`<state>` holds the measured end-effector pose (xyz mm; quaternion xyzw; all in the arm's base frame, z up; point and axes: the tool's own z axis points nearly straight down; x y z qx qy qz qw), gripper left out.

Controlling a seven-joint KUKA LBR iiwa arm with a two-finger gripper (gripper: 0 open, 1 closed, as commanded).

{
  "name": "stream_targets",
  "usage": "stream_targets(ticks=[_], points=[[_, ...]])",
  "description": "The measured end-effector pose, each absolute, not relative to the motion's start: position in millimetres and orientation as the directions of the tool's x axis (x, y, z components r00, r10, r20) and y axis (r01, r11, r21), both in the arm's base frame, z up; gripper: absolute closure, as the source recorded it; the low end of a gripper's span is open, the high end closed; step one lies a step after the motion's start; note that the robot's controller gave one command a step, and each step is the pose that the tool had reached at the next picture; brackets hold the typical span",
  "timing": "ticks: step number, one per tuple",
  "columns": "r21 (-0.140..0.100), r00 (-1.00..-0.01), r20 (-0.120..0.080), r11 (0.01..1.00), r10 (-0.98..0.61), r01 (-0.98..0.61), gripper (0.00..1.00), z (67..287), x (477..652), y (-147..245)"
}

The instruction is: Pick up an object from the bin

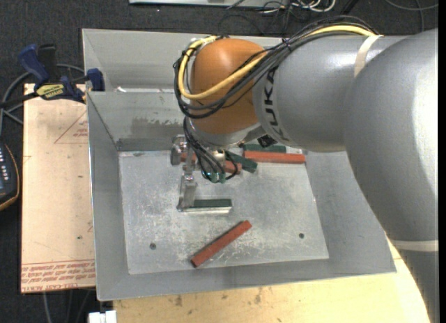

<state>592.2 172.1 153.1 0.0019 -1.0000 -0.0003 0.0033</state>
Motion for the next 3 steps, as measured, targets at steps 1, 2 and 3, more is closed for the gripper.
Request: stream_targets(ticks=[1, 2, 3], points=[[-0.003, -1.0, 0.008, 1.0, -0.019, -0.019, 0.0, 65, 567.4, 101], [0.001, -0.999, -0.006, 0.999, -0.039, -0.039, 0.0, 102, 577.3, 90], [0.001, -0.999, 0.001, 0.999, 0.052, 0.052, 0.0, 99, 565.4, 95]])
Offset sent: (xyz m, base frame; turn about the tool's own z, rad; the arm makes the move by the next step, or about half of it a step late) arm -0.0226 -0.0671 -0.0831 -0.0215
